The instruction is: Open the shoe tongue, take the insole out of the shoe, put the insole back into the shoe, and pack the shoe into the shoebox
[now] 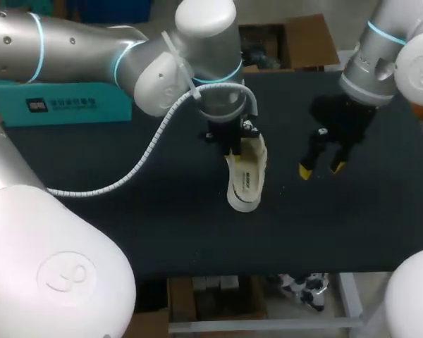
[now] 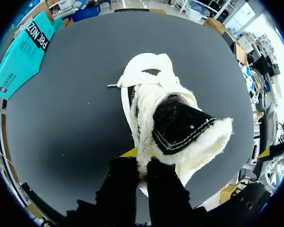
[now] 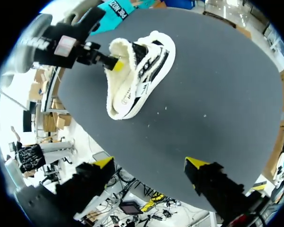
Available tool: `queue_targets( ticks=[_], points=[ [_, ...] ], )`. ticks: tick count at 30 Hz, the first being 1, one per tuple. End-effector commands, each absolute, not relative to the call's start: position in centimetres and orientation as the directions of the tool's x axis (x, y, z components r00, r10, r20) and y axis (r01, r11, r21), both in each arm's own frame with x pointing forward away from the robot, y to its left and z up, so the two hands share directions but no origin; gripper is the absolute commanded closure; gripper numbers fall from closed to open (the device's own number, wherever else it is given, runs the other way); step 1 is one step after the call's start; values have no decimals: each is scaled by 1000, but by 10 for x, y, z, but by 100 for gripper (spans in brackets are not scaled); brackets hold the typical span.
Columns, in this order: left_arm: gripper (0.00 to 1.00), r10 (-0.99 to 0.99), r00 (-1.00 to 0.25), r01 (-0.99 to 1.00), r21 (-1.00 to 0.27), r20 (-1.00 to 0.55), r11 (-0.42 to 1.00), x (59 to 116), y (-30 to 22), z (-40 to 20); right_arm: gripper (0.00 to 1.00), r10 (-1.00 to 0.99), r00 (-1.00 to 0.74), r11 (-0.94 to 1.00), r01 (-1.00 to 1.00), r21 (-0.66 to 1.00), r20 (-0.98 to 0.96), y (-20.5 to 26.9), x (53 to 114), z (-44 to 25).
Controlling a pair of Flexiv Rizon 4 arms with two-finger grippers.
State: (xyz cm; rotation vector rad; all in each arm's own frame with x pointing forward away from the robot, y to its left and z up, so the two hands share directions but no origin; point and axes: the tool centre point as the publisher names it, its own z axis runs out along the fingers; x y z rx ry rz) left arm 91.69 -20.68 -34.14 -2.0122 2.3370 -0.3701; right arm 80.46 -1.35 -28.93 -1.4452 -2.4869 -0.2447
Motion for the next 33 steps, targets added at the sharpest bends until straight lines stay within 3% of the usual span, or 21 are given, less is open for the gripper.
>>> queue_targets(
  ticks=[1,4,9,14,23,33],
  points=[
    [100,-932,-273,-943,-260,237,210,902,-177,-323,0,828,-475,490,871,26,298,-15,801,-289],
    [100,-907,-355,-911,-302,227,281,902,-169,-311,0,829,-484,504,864,0,281,-15,802,-290],
    [100,-797,-589,-774,-378,134,509,890,-164,-291,0,534,-811,799,576,170,240,-30,798,-288],
    [100,-703,-710,-664,-381,51,643,883,-159,-275,0,380,-906,903,407,137,184,-37,802,-282],
    [100,-643,-766,-599,-388,22,701,887,-132,-254,0,165,-986,986,165,28,-13,-49,805,-280],
    [100,-582,-813,-522,-404,-33,751,921,-100,-224,0,163,-985,987,162,21,-48,-53,807,-278]
  ],
)
